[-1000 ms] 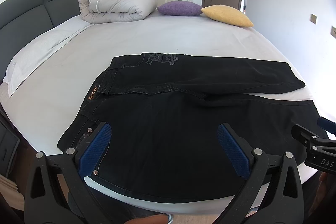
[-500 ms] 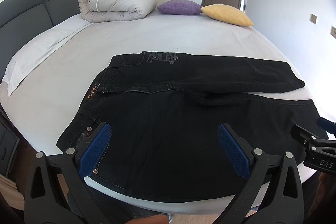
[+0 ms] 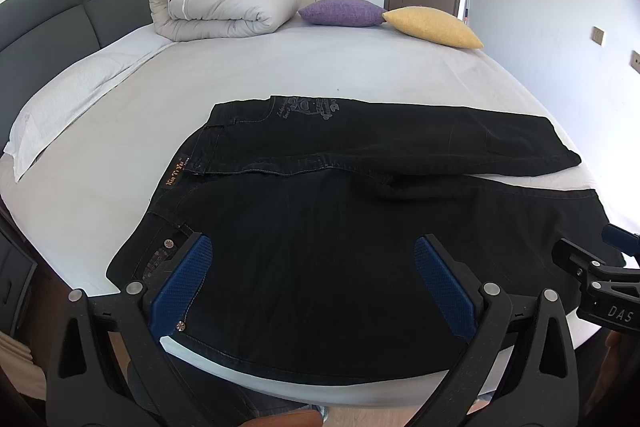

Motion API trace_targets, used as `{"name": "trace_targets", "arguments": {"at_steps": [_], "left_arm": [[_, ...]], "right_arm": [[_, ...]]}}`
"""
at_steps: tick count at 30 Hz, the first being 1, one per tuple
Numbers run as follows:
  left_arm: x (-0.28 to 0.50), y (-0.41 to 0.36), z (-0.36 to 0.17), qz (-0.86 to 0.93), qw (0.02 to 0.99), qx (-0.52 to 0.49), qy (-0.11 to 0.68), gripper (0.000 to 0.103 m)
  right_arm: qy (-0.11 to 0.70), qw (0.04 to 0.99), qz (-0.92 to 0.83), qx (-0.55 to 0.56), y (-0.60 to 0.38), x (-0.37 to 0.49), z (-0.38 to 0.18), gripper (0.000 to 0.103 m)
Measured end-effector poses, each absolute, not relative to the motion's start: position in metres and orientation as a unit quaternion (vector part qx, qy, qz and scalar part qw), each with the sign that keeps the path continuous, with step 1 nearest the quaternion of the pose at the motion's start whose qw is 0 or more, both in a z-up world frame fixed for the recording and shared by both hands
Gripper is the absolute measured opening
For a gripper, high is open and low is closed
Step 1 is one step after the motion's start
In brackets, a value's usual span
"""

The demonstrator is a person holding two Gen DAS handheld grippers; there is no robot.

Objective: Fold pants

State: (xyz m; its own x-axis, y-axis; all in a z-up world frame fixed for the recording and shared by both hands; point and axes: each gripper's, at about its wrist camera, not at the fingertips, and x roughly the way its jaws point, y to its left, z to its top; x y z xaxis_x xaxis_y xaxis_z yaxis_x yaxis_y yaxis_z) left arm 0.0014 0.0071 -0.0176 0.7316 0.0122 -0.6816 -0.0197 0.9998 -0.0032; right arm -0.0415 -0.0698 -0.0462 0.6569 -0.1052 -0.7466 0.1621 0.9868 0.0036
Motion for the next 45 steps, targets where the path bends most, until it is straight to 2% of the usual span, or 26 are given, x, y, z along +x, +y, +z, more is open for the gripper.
{"name": "trace_targets", "arguments": {"at_steps": [35,45], "left_arm": [[-0.001,0.006,-0.021,0.018,0.929,0.001,0.370,0.103],[0.024,0.027,-0.036,-0.027,0.923,-0.018,0.383,0.103]], "right_arm": [[0.412,0.908,-0.071,0.031,-0.058,-0.041,-0.052,0.103],[0.410,0.911,-0.022,0.035,-0.058,-0.022,-0.049,0.103]]}}
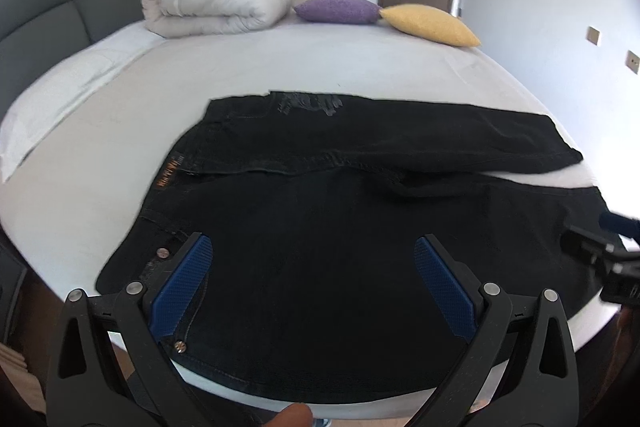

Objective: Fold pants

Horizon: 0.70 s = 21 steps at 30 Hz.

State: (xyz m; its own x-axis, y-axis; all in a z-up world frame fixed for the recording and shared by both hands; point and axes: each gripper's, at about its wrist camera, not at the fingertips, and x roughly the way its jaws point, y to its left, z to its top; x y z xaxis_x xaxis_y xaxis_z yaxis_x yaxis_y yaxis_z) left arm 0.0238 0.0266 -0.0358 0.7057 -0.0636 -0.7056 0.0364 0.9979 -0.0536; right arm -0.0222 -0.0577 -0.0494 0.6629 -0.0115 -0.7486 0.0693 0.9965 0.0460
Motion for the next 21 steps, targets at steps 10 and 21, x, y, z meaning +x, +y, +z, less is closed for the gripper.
{"name": "trace_targets", "arguments": {"at_steps": [10,21], "left_arm": [[0.055,0.061,-0.067,-0.011,0.915,0.025,0.402,0.103],[0.263,0.133,-0.040,-0.097,0.900,0.090,0.416,0.103]], "right_arm": [[0.374,0.925,0.066,0.028,-0.069,0.029,-0.033,0.103],[0.410,0.892,0.188,-0.034,-0.093,0.086,-0.048,0.073]]}}
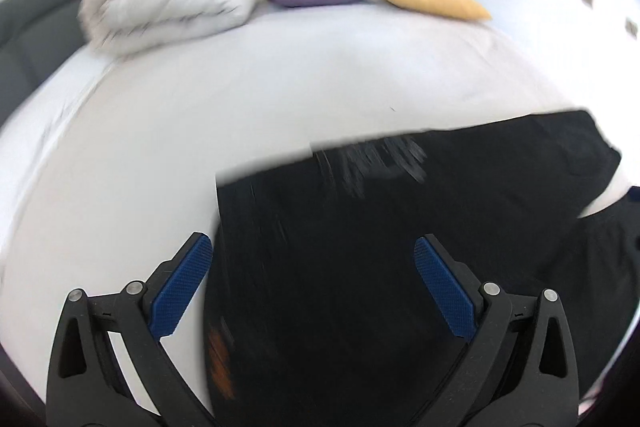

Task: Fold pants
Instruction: 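Move the left gripper to the jeans waistband and close on it, then close the right gripper on the waistband beside the left gripper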

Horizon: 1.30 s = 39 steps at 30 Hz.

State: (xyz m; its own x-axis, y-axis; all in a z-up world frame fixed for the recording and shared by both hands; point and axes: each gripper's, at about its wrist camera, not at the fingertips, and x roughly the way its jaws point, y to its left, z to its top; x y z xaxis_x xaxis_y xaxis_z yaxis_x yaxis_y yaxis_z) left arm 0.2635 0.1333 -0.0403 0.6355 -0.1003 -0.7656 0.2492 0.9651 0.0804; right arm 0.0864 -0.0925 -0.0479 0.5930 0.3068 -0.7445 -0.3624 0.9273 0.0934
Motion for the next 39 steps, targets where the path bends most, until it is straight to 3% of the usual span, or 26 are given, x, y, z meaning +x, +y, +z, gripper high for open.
{"name": "trace_targets", "arguments": {"at_steps": [5,12,15,21,23,24,25,27,33,39], "left_arm": [[0.354,0.119,-0.053,-0.181,0.846,0.195,0.462,0.102],[0.415,0.100,-0.095,-0.291,0.755,0.218,0.545,0.096],[0.433,0.102,-0.119,-0.294,0.725,0.231,0.579,0.082],[0.459,0.117,-0.133,-0.311,0.712,0.186,0.602,0.079],[0.465,0.123,-0.132,-0.309,0.712,0.178,0.605,0.072],[0.467,0.125,-0.131,-0.309,0.713,0.175,0.604,0.062],[0.468,0.132,-0.126,-0.309,0.716,0.175,0.601,0.042],[0.468,0.141,-0.121,-0.302,0.728,0.162,0.594,0.025],[0.446,0.144,-0.112,-0.289,0.751,0.194,0.561,0.008],[0.409,0.146,-0.086,-0.271,0.796,0.217,0.496,0.007]], "right_arm": [[0.416,0.882,0.217,-0.041,-0.106,0.114,-0.056,0.069],[0.429,0.869,0.244,-0.046,-0.112,0.139,-0.072,0.067],[0.433,0.866,0.247,-0.046,-0.113,0.148,-0.078,0.066],[0.436,0.861,0.259,-0.047,-0.107,0.159,-0.083,0.065],[0.436,0.859,0.264,-0.049,-0.104,0.164,-0.083,0.063],[0.436,0.859,0.264,-0.049,-0.103,0.166,-0.083,0.062],[0.434,0.860,0.263,-0.049,-0.101,0.169,-0.082,0.062],[0.430,0.862,0.264,-0.049,-0.099,0.174,-0.080,0.061],[0.419,0.864,0.271,-0.064,-0.085,0.197,-0.071,0.056],[0.402,0.864,0.278,-0.119,-0.054,0.233,-0.055,0.052]]}}
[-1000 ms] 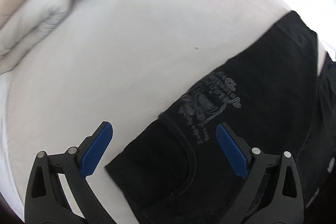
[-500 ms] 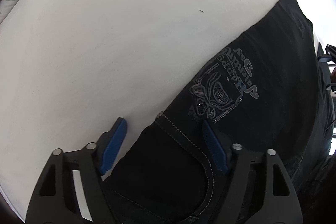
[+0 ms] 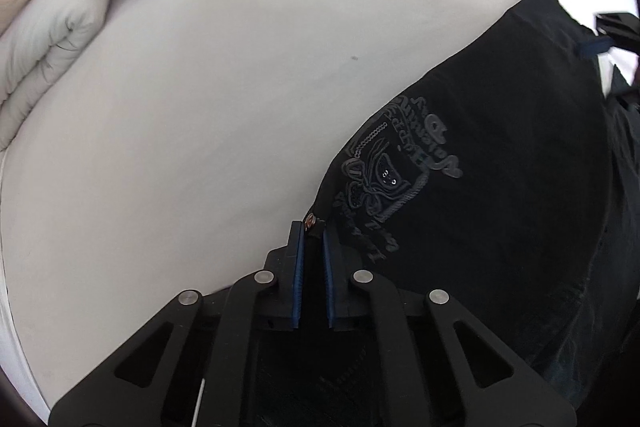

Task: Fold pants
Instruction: 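Close the right gripper on the waistband beside the left gripper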

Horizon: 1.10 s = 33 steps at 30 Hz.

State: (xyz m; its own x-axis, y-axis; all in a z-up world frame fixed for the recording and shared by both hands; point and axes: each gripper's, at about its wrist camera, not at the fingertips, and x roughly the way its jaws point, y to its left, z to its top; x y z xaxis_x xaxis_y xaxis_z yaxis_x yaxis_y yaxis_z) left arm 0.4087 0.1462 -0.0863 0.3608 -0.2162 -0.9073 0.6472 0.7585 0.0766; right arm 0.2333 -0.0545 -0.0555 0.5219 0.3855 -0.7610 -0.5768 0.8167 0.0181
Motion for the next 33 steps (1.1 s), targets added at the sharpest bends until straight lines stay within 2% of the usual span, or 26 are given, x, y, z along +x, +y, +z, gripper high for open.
{"name": "trace_targets", "arguments": {"at_steps": [6,11,14,16,18,21,24,33], "left_arm": [[0.363,0.144,-0.072,-0.260,0.832,0.215,0.441,0.007],[0.352,0.146,-0.057,-0.253,0.848,0.213,0.414,0.007],[0.354,0.151,-0.060,-0.252,0.853,0.212,0.404,0.007],[0.356,0.152,-0.058,-0.252,0.855,0.211,0.401,0.007],[0.351,0.155,-0.056,-0.253,0.857,0.203,0.399,0.007],[0.346,0.152,-0.057,-0.254,0.859,0.198,0.399,0.007],[0.323,0.154,-0.055,-0.251,0.862,0.189,0.397,0.007],[0.298,0.159,-0.043,-0.242,0.869,0.170,0.398,0.007]], "right_arm": [[0.398,0.857,0.275,-0.179,-0.011,0.282,-0.054,0.052],[0.417,0.824,0.278,-0.264,0.028,0.313,-0.074,0.052],[0.427,0.814,0.282,-0.276,0.036,0.328,-0.079,0.051],[0.433,0.810,0.285,-0.275,0.039,0.336,-0.079,0.048],[0.450,0.801,0.296,-0.262,0.043,0.343,-0.081,0.026],[0.458,0.797,0.301,-0.256,0.049,0.345,-0.080,0.010],[0.457,0.803,0.303,-0.235,0.051,0.339,-0.074,0.006],[0.446,0.818,0.327,-0.158,0.087,0.300,-0.064,0.005]]}}
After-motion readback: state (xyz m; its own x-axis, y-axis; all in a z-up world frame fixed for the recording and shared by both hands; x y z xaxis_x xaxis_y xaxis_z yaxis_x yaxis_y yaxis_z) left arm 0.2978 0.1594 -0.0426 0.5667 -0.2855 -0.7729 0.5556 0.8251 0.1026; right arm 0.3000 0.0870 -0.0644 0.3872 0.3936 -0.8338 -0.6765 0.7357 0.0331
